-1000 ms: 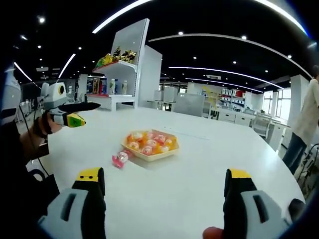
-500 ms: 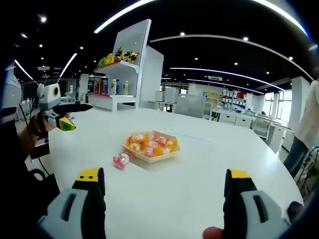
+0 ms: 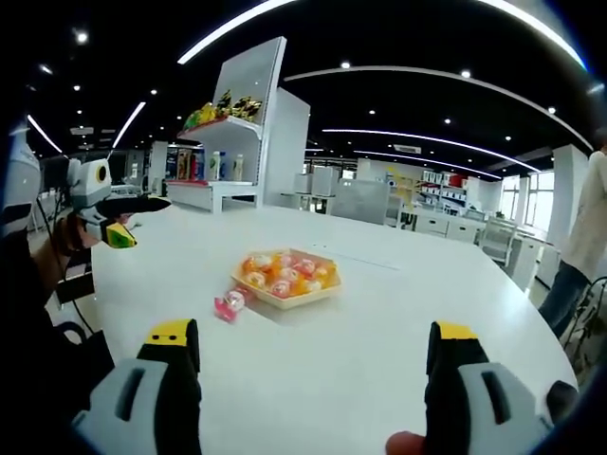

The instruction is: Pick up the marshmallows scattered on the table and place them into the bowl on the table

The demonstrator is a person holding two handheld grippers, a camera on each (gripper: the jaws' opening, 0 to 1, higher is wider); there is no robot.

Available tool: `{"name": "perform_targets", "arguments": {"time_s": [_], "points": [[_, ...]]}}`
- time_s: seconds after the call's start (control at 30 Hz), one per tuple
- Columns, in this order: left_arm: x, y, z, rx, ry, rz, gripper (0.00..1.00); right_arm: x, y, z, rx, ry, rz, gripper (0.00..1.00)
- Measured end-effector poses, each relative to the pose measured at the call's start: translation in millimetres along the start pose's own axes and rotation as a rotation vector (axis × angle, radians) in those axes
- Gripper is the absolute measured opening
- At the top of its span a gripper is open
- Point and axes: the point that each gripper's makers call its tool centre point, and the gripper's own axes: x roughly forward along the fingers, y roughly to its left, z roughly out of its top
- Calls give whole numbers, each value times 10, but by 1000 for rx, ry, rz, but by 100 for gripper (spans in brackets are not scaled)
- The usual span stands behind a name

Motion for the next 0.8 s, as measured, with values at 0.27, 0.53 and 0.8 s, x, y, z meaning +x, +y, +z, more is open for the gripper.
{"name": "perform_targets", "arguments": {"time_s": [0.27,0.53,0.8], "points": [[-34,-42,-61,-7,22,-15,95,-10,-5,-7,0,2,-2,97],[-46,-41,-68,-19,20,-16,95,-6,6,-6,0,2,0,97],[-14,-1,-193,15,68,-25,95,-49,-43,12,-3,3,-10,97]]}}
